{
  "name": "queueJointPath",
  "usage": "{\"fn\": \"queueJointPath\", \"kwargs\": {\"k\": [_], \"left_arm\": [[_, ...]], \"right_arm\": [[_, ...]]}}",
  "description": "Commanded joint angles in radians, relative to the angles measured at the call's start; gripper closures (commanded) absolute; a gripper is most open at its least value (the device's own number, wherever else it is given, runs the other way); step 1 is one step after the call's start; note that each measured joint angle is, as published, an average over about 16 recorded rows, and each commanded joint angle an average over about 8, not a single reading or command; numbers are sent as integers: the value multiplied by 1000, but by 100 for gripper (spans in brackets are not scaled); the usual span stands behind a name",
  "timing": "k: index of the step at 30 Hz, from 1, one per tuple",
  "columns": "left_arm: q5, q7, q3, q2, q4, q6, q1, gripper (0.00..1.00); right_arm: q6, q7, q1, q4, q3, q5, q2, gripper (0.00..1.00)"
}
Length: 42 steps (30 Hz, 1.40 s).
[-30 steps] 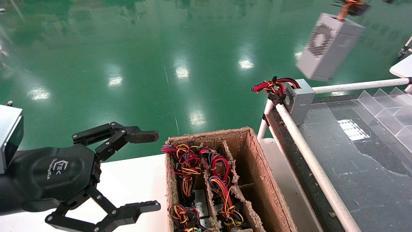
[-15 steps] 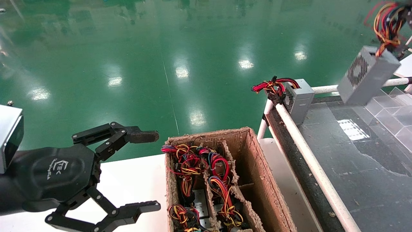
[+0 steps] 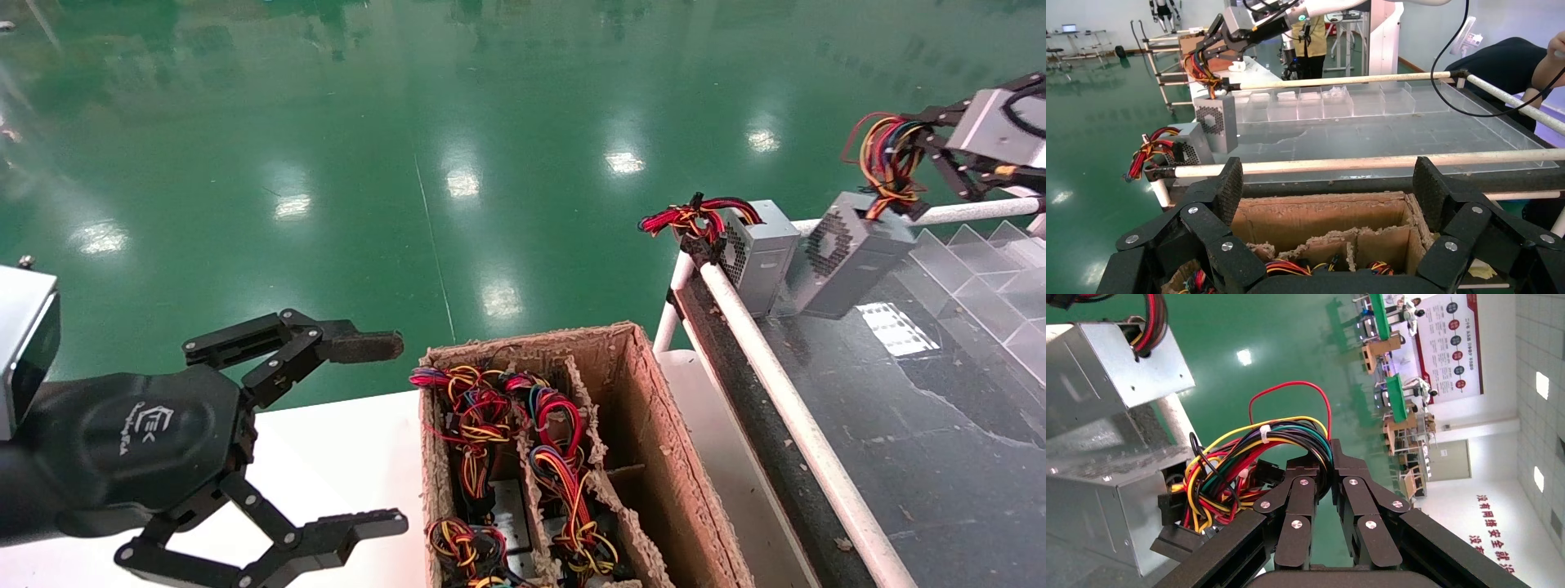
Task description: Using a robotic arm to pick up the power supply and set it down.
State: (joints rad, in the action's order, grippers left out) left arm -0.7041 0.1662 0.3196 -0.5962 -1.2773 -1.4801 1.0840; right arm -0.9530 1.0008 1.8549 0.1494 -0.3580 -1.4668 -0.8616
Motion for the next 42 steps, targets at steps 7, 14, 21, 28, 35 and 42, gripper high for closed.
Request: {"fn": "queueJointPath", "kwargs": {"k": [7, 14, 21, 28, 35, 42], "left_arm": [[0, 0, 0, 0, 0, 0, 0, 0], [0, 0, 0, 0, 0, 0, 0, 0], [0, 0, 1, 0, 0, 0, 0, 0], [1, 0, 1, 0, 0, 0, 0, 0], [1, -1, 1, 0, 0, 0, 0, 0], [1, -1, 1, 1, 0, 1, 0, 0]], "right_arm": [[57, 52, -4, -57, 5, 7, -65, 100], [82, 79, 10, -89, 4, 6, -112, 100], [108, 113, 7, -108, 7, 9, -147, 100], [126, 146, -7, -122, 8, 11, -171, 98], [141, 158, -9, -133, 12, 16, -183, 17], [148, 161, -5, -143, 9, 13, -185, 0]]}}
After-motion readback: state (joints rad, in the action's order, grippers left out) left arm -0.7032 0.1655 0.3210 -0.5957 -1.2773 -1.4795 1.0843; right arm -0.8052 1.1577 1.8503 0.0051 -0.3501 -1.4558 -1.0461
